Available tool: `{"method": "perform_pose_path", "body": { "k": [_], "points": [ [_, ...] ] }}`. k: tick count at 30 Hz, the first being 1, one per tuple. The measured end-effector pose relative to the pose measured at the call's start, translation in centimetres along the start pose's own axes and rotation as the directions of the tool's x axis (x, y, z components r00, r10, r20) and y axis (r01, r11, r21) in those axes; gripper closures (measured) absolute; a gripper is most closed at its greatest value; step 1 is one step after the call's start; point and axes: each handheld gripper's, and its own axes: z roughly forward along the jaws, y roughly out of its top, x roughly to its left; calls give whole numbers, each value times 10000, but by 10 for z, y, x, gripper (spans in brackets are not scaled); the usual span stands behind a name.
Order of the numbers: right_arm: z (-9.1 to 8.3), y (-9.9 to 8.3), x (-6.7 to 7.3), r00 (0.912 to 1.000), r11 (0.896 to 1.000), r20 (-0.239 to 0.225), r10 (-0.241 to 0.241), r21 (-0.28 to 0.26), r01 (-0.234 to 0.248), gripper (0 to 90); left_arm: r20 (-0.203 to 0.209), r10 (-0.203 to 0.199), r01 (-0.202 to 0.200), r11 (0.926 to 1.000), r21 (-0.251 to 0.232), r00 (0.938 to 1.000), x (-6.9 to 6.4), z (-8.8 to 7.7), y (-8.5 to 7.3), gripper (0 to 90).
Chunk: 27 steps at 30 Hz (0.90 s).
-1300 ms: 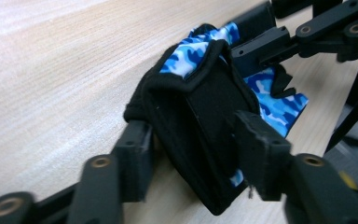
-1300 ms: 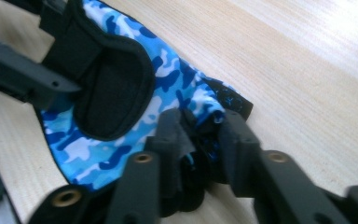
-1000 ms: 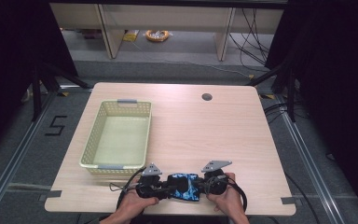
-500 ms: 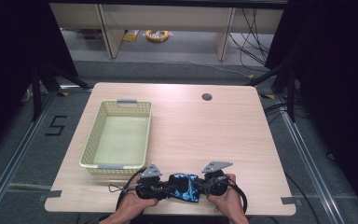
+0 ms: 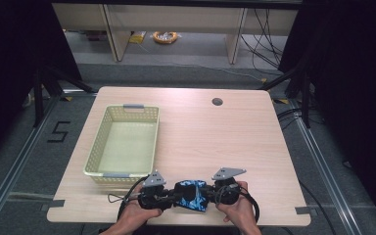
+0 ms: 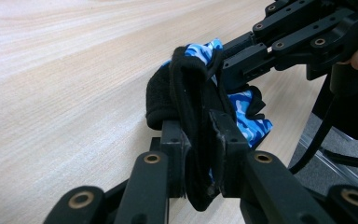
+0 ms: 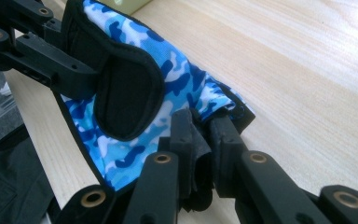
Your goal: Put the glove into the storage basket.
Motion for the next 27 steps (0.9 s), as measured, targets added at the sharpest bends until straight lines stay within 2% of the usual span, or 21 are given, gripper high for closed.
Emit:
{"method": "perform_pose_path", "body": {
  "k": [4, 7, 11, 13, 15, 16, 17, 19, 20, 21, 23, 24, 25, 26, 27],
  "points": [
    [-2, 4, 4, 10000, 10000, 15, -28, 5, 28, 816, 9, -84, 84, 9997, -226, 10000, 1, -4, 0, 764],
    [-3, 8, 7, 9998, 9998, 62, -177, -121, 178, 816, -15, -19, 18, 9996, -285, 10000, 2, -7, 1, 764],
    [-5, 13, 9, 9999, 9997, -42, -125, -216, 124, 815, 3, 37, -37, 9995, -305, 10000, 4, -14, 5, 764],
    [-6, 17, 9, 9996, 9991, 73, -283, -317, 286, 816, 32, 160, -158, 9991, -396, 9999, 3, -17, 7, 764],
    [-9, 22, 11, 9996, 9988, -39, -284, -388, 282, 816, 18, 194, -193, 9989, -423, 9998, 2, -22, 10, 764],
    [-10, 23, 12, 9995, 9980, -16, -329, -533, 328, 816, -9, 43, -43, 9982, -599, 10000, 2, -26, 11, 765],
    [-12, 26, 14, 9995, 9985, -74, -313, -450, 309, 816, 89, -44, 49, 9980, -625, 10000, 3, -28, 12, 764],
    [-12, 27, 17, 9997, 9980, -104, -229, -594, 222, 816, 38, -45, 47, 9984, -570, 10000, 3, -32, 14, 764],
    [-14, 30, 17, 9993, 9978, -124, -358, -566, 350, 816, 69, -48, 52, 9980, -633, 10000, 4, -35, 17, 764],
    [-14, 37, 19, 9987, 9958, -96, -506, -769, 498, 816, 4, 74, -73, 9985, -550, 10000, 4, -41, 21, 765],
    [-15, 40, 20, 9984, 9959, -132, -541, -731, 530, 815, -42, 16, -18, 9982, -606, 10000, 4, -44, 23, 765],
    [-15, 46, 24, 9993, 9959, -152, -337, -844, 323, 815, 47, -41, 44, 9980, -638, 10000, 6, -50, 27, 765],
    [-15, 46, 24, 9993, 9959, -152, -337, -844, 323, 815, 47, -41, 44, 9980, -638, 10000, 6, -50, 27, 765],
    [-17, 52, 25, 9988, 9952, -178, -455, -880, 438, 815, -30, -92, 90, 9982, -591, 10000, 8, -57, 30, 764],
    [-17, 55, 26, 9980, 9941, -372, -504, -975, 466, 815, 31, -84, 86, 9981, -611, 10000, 9, -60, 32, 764]
  ]
}}
